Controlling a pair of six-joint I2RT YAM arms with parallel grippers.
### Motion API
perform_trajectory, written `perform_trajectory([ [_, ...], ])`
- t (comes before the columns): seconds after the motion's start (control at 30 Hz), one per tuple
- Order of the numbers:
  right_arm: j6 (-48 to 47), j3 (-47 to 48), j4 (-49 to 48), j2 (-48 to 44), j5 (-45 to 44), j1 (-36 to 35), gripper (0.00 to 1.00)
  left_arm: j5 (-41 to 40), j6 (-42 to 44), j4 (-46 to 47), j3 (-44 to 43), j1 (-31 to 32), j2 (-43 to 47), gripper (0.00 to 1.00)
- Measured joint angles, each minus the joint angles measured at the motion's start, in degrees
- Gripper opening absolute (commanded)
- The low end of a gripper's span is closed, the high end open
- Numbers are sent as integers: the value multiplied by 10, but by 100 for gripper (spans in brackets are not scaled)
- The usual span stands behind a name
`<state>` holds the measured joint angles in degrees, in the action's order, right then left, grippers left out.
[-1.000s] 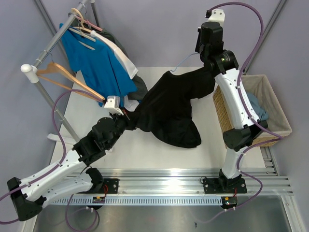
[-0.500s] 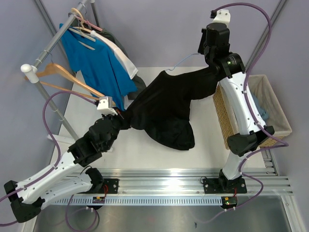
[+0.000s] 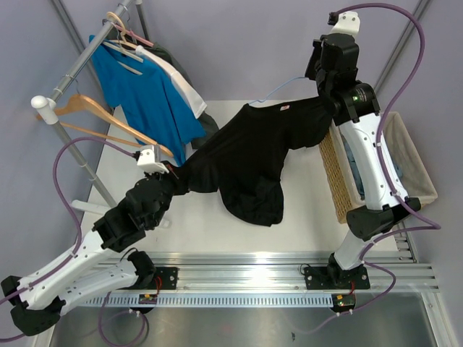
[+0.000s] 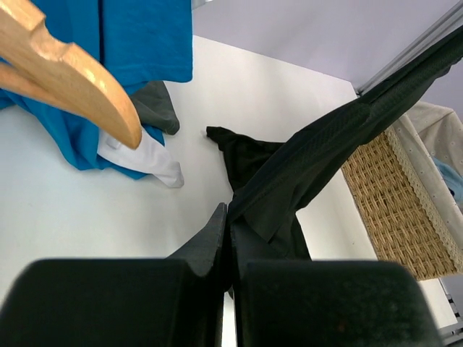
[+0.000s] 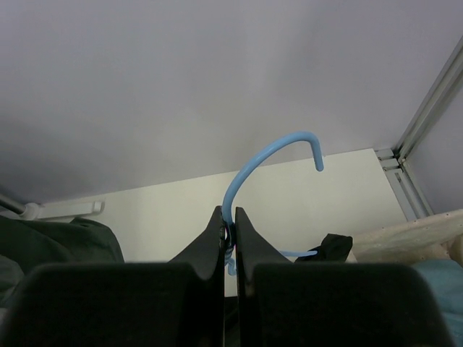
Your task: Remove the t-shirt from the hanger
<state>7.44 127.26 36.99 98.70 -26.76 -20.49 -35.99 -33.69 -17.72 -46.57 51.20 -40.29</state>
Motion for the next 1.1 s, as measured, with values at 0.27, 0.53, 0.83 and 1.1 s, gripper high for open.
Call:
perform_trajectory([
  [0.27,3,-20,-8,-23,9,1,0,-19,0,-34,-11,1,25,0],
  [0.53,5,-28,-53,-46,-11,34,0,-57,11,-92,-18,0,35,0],
  [0.83,15,-29,-59,-55,61,34,0,31,79,-2,-34,-2,-90,0],
  [1.1,34,-29,-58,-62,165,36,0,97,128,37,-171,-2,-357,0],
])
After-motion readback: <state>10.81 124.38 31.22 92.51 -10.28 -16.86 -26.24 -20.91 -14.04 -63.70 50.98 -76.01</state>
